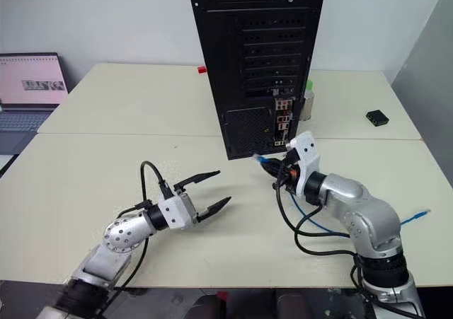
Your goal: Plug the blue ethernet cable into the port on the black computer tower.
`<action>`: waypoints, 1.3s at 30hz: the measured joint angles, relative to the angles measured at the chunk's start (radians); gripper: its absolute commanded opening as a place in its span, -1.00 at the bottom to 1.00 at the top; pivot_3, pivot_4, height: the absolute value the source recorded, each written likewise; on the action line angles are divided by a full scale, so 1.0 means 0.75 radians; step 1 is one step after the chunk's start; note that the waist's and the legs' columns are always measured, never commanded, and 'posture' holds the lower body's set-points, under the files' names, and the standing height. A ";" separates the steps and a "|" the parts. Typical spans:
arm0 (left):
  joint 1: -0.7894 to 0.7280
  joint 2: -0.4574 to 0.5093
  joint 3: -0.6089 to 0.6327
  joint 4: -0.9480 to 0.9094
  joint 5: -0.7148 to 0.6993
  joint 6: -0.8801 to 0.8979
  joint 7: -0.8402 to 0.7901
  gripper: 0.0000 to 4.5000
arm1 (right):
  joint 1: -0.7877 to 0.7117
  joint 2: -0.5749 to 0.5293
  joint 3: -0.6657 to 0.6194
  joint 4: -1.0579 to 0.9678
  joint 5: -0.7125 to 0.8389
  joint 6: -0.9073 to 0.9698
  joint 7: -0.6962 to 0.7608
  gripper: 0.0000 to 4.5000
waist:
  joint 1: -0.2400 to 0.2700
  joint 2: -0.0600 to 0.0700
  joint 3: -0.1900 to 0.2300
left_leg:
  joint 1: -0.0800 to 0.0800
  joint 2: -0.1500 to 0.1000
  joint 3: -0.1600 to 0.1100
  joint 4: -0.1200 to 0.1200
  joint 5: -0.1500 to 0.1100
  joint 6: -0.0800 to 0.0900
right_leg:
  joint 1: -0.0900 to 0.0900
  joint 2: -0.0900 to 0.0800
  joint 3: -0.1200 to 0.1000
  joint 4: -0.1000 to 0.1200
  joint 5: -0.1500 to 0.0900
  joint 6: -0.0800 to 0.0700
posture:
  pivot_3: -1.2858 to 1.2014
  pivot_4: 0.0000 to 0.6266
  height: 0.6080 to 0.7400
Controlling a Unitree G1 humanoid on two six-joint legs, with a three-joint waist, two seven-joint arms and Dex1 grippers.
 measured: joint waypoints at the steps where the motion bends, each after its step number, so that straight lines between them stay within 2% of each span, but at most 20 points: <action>1: 0.006 -0.017 0.001 -0.067 -0.043 0.129 0.002 0.51 | 0.001 0.052 0.006 -0.001 -0.047 -0.015 -0.077 -0.99 | -0.001 0.000 0.000 | 0.000 0.000 0.000 0.000 0.000 0.000 | 0.000 0.000 0.000 0.001 0.000 0.000 | 0.03 -0.52 1.00; 6: 0.005 -0.113 0.012 -0.300 -0.160 0.566 0.074 0.51 | 0.003 0.251 0.048 -0.002 -0.222 -0.055 -0.358 -0.99 | 0.000 0.000 0.000 | 0.000 0.000 0.000 0.000 0.000 0.000 | 0.000 0.000 0.001 0.000 0.000 0.000 | 0.03 -0.52 1.00; 11: -0.066 -0.204 0.045 -0.392 -0.168 0.829 0.206 0.51 | 0.013 0.374 0.064 -0.003 -0.358 -0.092 -0.555 -0.99 | 0.002 0.000 0.000 | 0.000 0.000 0.000 0.000 0.000 -0.001 | 0.000 0.000 0.001 0.000 0.000 0.000 | 0.03 -0.52 1.00; 20: -0.113 -0.284 0.044 -0.401 -0.089 0.927 0.286 0.51 | -0.015 0.525 0.028 0.077 -0.501 -0.202 -0.738 -1.00 | 0.001 0.000 0.000 | 0.000 0.000 0.002 -0.001 0.001 -0.001 | -0.002 0.000 0.003 0.000 0.000 0.000 | 0.03 -0.52 1.00; 39: -0.128 -0.309 0.045 -0.395 -0.034 0.929 0.283 0.51 | -0.114 0.546 0.004 0.302 -0.553 -0.323 -0.709 -1.00 | 0.000 0.000 0.000 | 0.000 0.000 0.003 -0.002 0.000 -0.001 | -0.002 0.000 0.004 -0.001 0.000 0.000 | 0.03 -0.52 1.00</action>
